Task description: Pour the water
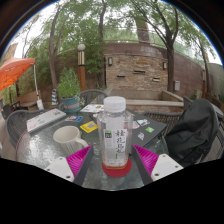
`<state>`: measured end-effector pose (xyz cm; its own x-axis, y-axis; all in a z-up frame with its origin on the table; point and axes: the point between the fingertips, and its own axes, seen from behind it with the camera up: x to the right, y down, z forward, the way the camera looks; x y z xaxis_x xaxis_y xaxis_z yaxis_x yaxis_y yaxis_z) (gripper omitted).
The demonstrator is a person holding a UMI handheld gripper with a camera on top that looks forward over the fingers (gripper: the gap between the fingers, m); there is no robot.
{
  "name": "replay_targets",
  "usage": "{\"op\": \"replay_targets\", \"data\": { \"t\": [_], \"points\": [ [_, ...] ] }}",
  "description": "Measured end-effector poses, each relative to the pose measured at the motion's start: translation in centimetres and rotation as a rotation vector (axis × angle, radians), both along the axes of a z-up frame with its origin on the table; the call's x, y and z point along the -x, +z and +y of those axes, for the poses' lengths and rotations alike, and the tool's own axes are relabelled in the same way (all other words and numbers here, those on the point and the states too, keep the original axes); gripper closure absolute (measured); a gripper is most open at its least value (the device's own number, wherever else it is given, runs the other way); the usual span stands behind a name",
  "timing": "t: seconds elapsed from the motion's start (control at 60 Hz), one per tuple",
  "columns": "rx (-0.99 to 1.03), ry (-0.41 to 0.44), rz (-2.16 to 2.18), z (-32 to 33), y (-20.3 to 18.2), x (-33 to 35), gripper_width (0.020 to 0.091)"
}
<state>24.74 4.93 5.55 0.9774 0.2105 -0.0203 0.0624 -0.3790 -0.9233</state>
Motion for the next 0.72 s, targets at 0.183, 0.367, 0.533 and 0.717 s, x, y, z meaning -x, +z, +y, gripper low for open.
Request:
{"op": "replay_targets", "data": {
  "t": [0.183, 0.367, 0.533, 0.717],
  "points": [
    [0.033, -0.109, -0.015, -7.8, 5.3, 2.4, 0.0267],
    [0.092, -0.231, 0.043, -17.8, 10.3, 9.9, 0.0271],
    [0.198, -0.254, 0.126, -27.1, 12.9, 19.1, 0.0272],
    [0.167, -0.206, 0.149, -32.3, 18.3, 24.7, 0.027]
  ]
}}
